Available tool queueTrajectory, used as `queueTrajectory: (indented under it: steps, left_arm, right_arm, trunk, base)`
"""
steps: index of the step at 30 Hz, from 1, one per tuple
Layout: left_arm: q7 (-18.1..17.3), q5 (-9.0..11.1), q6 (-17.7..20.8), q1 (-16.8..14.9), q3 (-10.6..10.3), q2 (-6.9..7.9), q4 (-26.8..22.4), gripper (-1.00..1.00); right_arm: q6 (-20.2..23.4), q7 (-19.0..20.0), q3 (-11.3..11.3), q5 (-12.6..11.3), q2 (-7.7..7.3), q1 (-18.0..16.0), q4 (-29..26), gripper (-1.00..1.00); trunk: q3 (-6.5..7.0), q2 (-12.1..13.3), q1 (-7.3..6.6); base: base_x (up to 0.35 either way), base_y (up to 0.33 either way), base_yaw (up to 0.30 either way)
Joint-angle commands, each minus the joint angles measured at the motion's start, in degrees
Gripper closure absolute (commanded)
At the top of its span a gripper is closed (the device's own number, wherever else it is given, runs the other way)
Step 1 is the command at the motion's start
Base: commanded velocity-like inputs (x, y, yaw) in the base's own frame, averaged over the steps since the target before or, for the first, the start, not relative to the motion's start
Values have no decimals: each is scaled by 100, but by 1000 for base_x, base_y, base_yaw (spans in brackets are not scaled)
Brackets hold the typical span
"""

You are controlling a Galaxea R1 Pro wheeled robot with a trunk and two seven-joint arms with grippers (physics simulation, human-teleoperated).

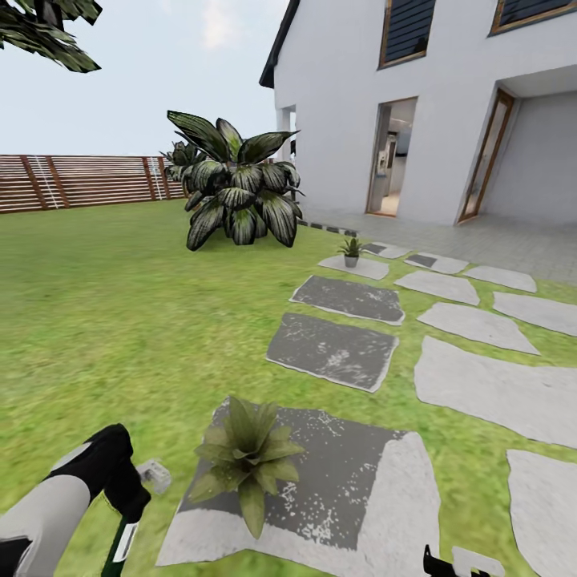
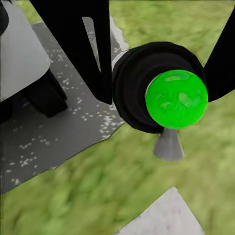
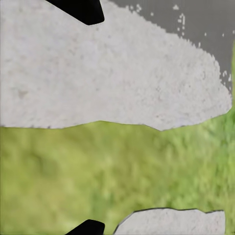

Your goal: Pick up the pesticide atomizer in the garden and spray insectifuge to fully cover both potted plants in the garden.

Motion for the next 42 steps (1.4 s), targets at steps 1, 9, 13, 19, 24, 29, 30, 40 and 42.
queueTrajectory:
  steps: [1, 9, 13, 19, 24, 29, 30, 40, 42]
  left_arm:
    - [-37, -52, 43, -28, 41, -119, -10, 100]
    - [-666, -337, 50, -398, -473, -485, -15, 100]
    - [-1135, -608, 80, -560, -868, -505, -306, 100]
    - [-1544, -658, 122, -587, -925, -512, -618, 100]
    - [-1710, -674, 126, -591, -954, -579, -1263, 100]
    - [-1773, -668, 132, -580, -1009, -574, -1284, 100]
    - [-1775, -668, 129, -577, -1014, -573, -1279, 100]
    - [-1775, -1505, 126, -501, -1014, -516, -1270, 100]
    - [-1779, -1712, 132, -496, -973, -532, -1275, 100]
  right_arm:
    - [-20, -7, -20, 13, -1, -4, 5, -100]
    - [-20, -9, -20, 13, 0, -4, 5, -100]
    - [-20, -9, -20, 13, 2, -4, 5, -100]
    - [-20, -9, -20, 13, 1, -4, 5, -100]
    - [-20, 0, -15, 21, -30, -4, 5, -100]
    - [-20, 0, -14, 22, -48, -4, 5, -100]
    - [-20, 0, -15, 22, -48, -4, 5, -100]
    - [-20, -8, -14, 14, -41, -4, 5, -100]
    - [-20, -8, -14, 14, -40, -4, 5, -100]
  trunk:
    - [-6, -2, -1]
    - [-6, -2, -1]
    - [-6, -2, -1]
    - [-6, -2, -1]
    - [-6, -2, -1]
    - [-6, -2, -1]
    - [-6, -2, -1]
    - [-6, -2, -1]
    - [-6, -2, -1]
  base:
    - [0, 0, 11]
    - [29, 0, 2]
    - [21, 0, 4]
    - [1, 0, 194]
    - [0, 0, 25]
    - [0, 0, 0]
    - [0, 0, 0]
    - [168, -127, 106]
    - [72, -44, 235]
